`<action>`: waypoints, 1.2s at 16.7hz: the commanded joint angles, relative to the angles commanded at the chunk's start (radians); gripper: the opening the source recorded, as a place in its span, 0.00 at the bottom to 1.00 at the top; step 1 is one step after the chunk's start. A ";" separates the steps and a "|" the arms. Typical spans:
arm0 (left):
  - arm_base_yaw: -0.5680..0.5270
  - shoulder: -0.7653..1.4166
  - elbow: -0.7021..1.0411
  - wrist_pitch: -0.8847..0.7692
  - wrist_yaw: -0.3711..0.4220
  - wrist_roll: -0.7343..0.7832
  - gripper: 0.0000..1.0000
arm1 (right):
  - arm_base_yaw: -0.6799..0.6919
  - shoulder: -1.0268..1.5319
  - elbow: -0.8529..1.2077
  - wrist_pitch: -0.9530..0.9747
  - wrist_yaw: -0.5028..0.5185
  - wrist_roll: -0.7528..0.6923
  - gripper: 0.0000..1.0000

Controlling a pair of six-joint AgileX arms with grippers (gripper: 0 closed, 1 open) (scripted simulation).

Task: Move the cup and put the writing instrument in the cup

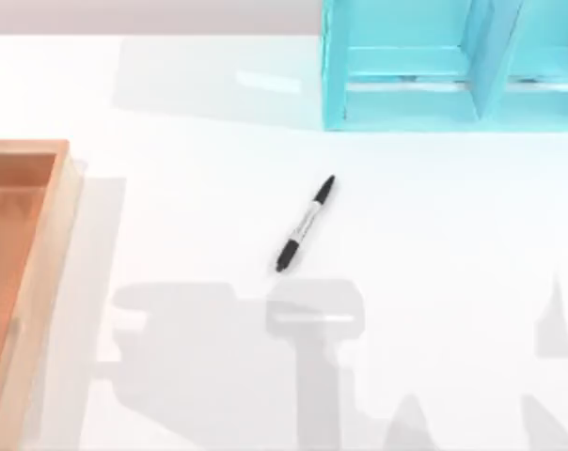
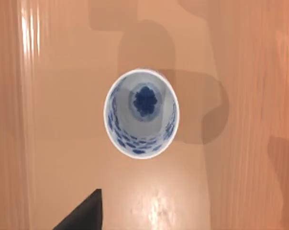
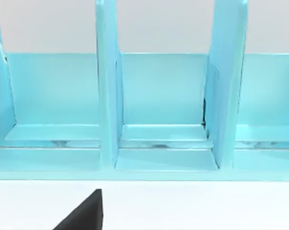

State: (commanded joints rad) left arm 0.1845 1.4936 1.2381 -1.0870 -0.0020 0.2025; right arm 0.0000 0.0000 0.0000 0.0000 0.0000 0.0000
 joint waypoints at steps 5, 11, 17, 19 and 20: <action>0.033 0.247 0.221 -0.177 -0.001 0.034 1.00 | 0.000 0.000 0.000 0.000 0.000 0.000 1.00; 0.039 0.286 0.258 -0.206 -0.001 0.039 1.00 | 0.000 0.000 0.000 0.000 0.000 0.000 1.00; 0.038 0.310 0.160 -0.089 -0.001 0.038 1.00 | 0.000 0.000 0.000 0.000 0.000 0.000 1.00; 0.039 0.332 0.089 0.017 -0.001 0.041 1.00 | 0.000 0.000 0.000 0.000 0.000 0.000 1.00; 0.040 0.344 0.052 0.069 -0.001 0.042 1.00 | 0.000 0.000 0.000 0.000 0.000 0.000 1.00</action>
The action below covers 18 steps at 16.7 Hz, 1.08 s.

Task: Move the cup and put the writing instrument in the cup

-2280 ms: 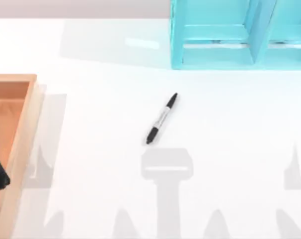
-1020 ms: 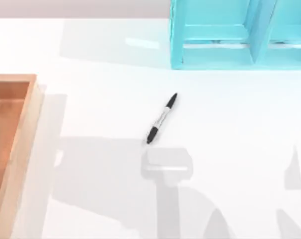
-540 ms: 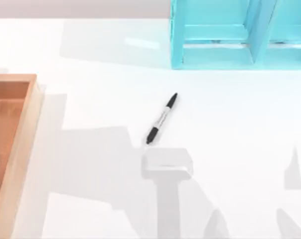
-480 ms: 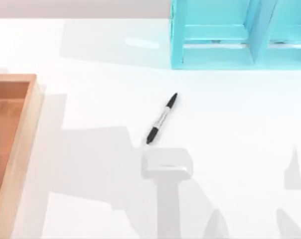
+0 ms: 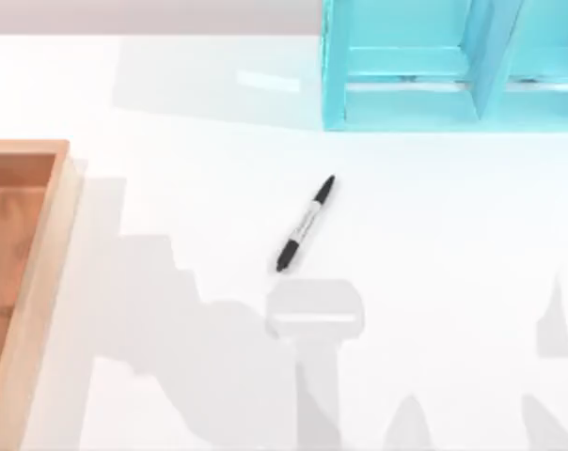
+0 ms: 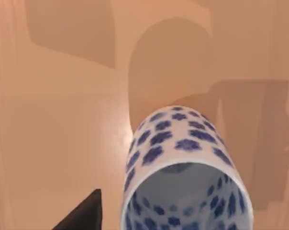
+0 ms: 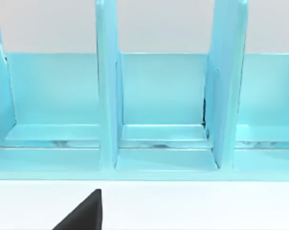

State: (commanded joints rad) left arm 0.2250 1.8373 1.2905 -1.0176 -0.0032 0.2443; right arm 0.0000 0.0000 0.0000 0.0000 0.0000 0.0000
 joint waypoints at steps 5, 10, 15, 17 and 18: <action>0.003 0.029 -0.093 0.110 0.000 0.003 1.00 | 0.000 0.000 0.000 0.000 0.000 0.000 1.00; 0.003 0.029 -0.093 0.110 0.000 0.003 0.85 | 0.000 0.000 0.000 0.000 0.000 0.000 1.00; 0.003 0.029 -0.093 0.110 0.000 0.003 0.47 | 0.000 0.000 0.000 0.000 0.000 0.000 1.00; 0.003 0.029 -0.093 0.110 0.000 0.003 0.32 | 0.000 0.000 0.000 0.000 0.000 0.000 1.00; 0.003 0.029 -0.093 0.110 0.000 0.003 0.25 | 0.000 0.000 0.000 0.000 0.000 0.000 1.00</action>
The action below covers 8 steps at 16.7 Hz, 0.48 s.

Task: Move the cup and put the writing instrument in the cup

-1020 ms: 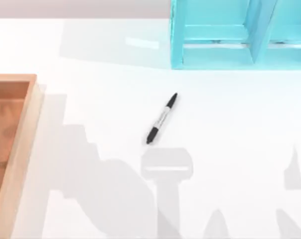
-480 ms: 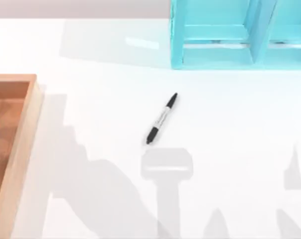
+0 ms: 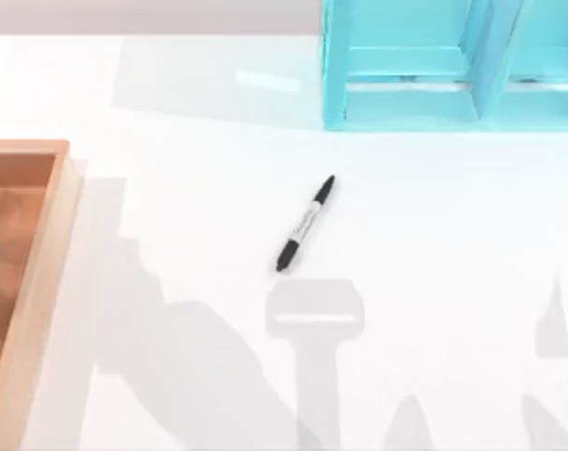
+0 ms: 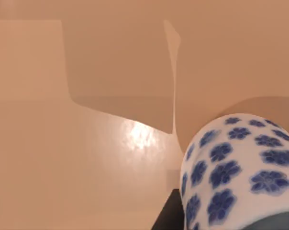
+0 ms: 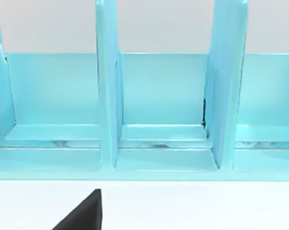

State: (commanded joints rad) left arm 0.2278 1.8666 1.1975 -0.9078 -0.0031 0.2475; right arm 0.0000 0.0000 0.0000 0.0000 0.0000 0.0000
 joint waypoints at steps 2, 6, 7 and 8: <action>0.000 0.000 0.000 0.000 0.000 0.000 0.10 | 0.000 0.000 0.000 0.000 0.000 0.000 1.00; 0.000 0.000 0.000 0.000 0.000 0.000 0.00 | 0.000 0.000 0.000 0.000 0.000 0.000 1.00; 0.000 0.000 0.000 0.000 0.000 0.000 0.00 | 0.000 0.000 0.000 0.000 0.000 0.000 1.00; 0.000 0.000 0.000 0.000 0.000 0.000 0.00 | 0.000 0.000 0.000 0.000 0.000 0.000 1.00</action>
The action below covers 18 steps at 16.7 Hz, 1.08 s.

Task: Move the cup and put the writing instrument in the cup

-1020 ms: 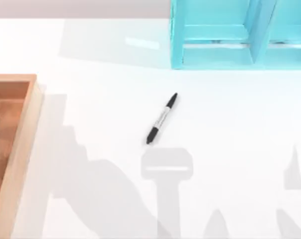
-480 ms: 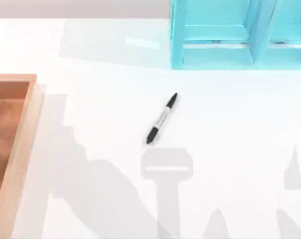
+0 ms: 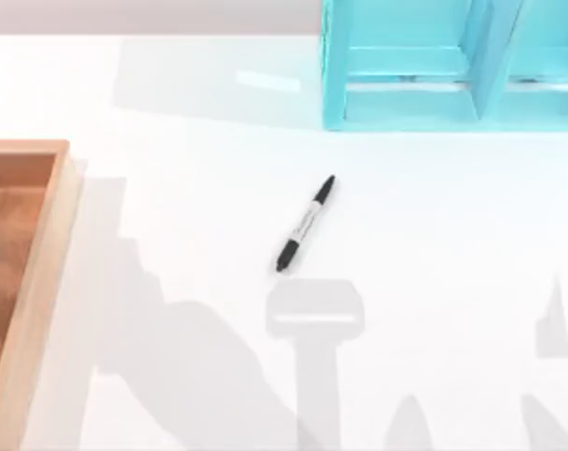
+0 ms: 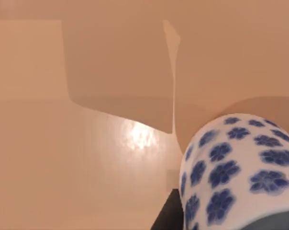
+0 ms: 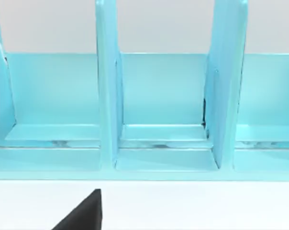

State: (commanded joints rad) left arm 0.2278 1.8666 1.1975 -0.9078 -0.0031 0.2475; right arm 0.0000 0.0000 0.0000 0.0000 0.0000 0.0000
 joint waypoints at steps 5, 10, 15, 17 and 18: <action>-0.003 -0.003 0.003 -0.002 0.000 -0.001 0.00 | 0.000 0.000 0.000 0.000 0.000 0.000 1.00; -0.068 -0.034 0.135 -0.116 -0.011 -0.107 0.00 | 0.000 0.000 0.000 0.000 0.000 0.000 1.00; -0.252 -0.062 0.322 -0.345 -0.007 -0.287 0.00 | 0.000 0.000 0.000 0.000 0.000 0.000 1.00; -0.334 -0.073 0.388 -0.439 -0.003 -0.356 0.00 | 0.000 0.000 0.000 0.000 0.000 0.000 1.00; -0.371 -0.078 0.417 -0.480 -0.001 -0.387 0.00 | 0.000 0.000 0.000 0.000 0.000 0.000 1.00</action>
State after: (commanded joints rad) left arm -0.1436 1.7890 1.6142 -1.3875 -0.0040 -0.1394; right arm 0.0000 0.0000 0.0000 0.0000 0.0000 0.0000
